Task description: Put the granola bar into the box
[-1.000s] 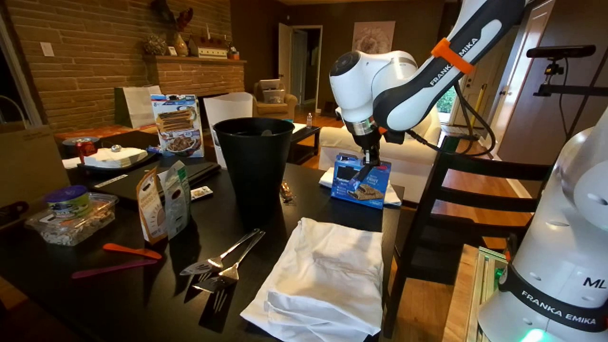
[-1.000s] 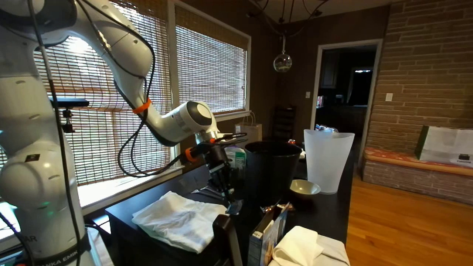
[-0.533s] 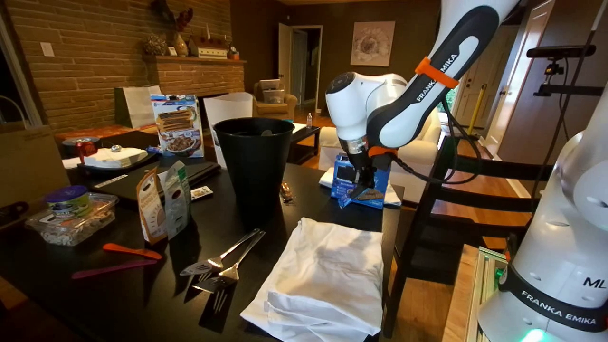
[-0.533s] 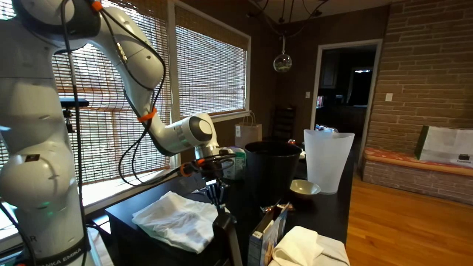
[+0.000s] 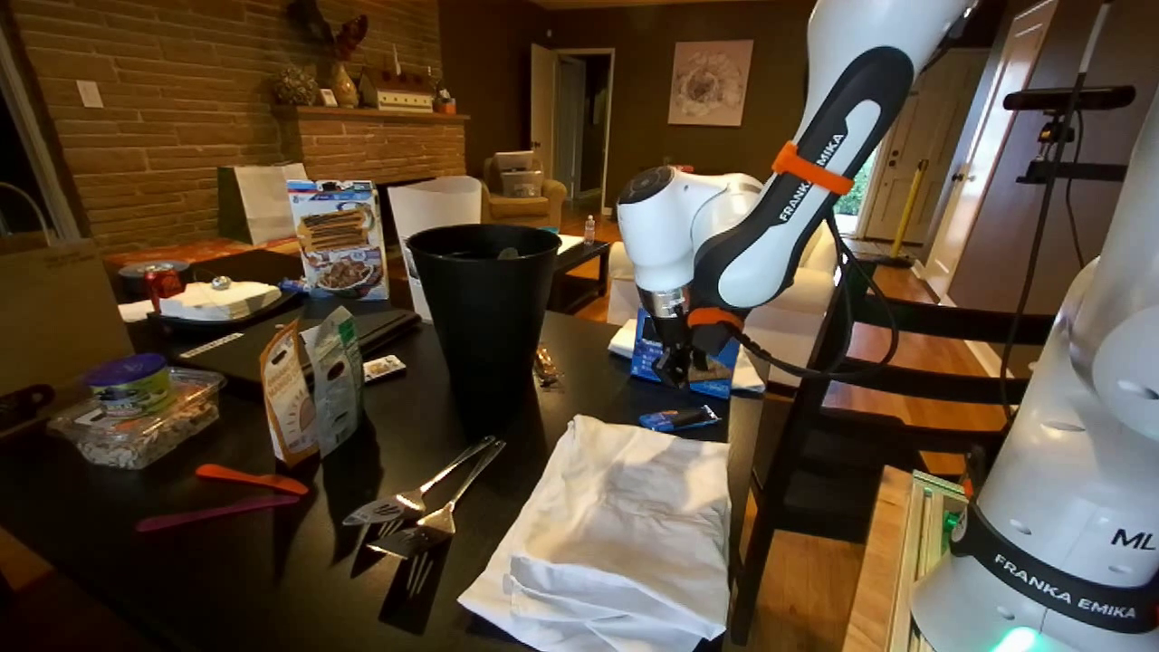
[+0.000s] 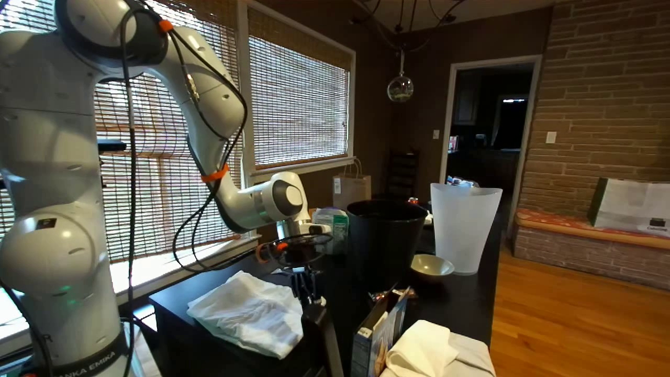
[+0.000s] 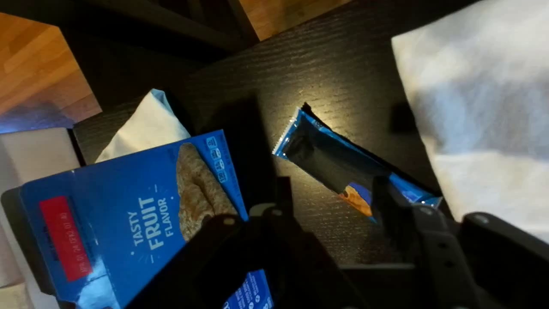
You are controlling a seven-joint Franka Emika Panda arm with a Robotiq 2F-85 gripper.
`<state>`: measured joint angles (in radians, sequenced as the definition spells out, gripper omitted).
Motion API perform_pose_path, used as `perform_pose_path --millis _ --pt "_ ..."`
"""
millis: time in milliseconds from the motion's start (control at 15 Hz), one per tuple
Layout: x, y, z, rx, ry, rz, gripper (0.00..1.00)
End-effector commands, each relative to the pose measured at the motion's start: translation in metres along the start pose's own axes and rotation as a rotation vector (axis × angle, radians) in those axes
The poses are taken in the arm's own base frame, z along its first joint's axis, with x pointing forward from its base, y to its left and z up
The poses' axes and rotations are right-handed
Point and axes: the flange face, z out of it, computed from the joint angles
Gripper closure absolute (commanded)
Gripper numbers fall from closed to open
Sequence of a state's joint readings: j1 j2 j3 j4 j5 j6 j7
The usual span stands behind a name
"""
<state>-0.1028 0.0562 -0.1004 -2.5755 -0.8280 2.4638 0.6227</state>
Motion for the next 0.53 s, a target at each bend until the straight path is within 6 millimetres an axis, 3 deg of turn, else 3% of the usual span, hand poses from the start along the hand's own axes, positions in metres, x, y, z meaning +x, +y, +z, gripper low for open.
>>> perform_pose_path --millis 0,200,467 --pt "0.012 -0.011 0.014 0.088 0.043 0.01 0.16" --pt "0.022 -0.02 0.027 0.144 0.095 -0.01 0.01" --pt "0.035 -0.025 0.047 0.196 0.121 -0.001 0.0"
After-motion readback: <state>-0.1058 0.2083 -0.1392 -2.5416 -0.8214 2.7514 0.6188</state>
